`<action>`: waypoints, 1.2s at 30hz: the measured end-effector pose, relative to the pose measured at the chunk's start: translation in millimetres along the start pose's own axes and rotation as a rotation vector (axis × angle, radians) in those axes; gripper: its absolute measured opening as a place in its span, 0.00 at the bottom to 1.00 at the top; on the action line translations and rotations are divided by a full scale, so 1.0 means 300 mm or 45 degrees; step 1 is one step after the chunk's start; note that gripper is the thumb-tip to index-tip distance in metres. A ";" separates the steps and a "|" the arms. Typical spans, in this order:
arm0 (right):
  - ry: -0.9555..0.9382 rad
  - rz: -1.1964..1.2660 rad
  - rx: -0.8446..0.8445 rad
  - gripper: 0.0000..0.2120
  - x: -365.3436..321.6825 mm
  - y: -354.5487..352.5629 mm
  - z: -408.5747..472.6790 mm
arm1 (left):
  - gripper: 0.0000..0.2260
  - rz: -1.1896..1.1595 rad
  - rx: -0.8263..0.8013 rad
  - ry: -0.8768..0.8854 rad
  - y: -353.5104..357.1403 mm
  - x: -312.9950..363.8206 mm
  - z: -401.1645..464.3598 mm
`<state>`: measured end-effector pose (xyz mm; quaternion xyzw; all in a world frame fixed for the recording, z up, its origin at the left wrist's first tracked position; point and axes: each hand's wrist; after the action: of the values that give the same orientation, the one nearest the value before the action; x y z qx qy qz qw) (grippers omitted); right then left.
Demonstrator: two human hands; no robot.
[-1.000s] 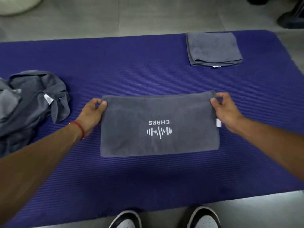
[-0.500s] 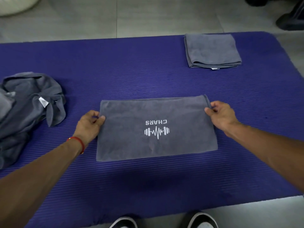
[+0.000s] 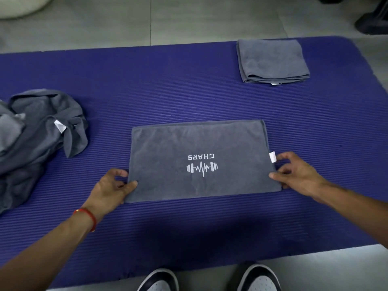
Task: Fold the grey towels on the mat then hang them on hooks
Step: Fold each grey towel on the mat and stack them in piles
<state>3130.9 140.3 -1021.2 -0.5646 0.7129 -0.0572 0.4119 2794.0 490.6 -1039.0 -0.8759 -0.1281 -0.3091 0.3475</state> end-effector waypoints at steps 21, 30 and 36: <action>-0.323 -0.290 0.339 0.13 -0.397 0.137 -0.084 | 0.16 0.045 -0.112 0.944 0.388 0.360 -0.093; -0.834 -0.099 -0.404 0.11 -0.628 0.335 -0.185 | 0.05 -0.578 0.105 0.436 0.145 0.467 -0.058; -0.990 -0.578 -0.260 0.11 -0.515 0.303 -0.107 | 0.11 -0.232 0.333 0.301 0.024 0.274 0.067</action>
<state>3044.6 292.0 -969.1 -0.7237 0.3660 0.1406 0.5680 2870.1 500.0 -1002.4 -0.7656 -0.2042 -0.4209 0.4417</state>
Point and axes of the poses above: each hand's wrist, its own z-axis towards the middle knuckle, its own y-axis out of the palm, x = y × z, and after that the axes turned 3 degrees about y, right-handed
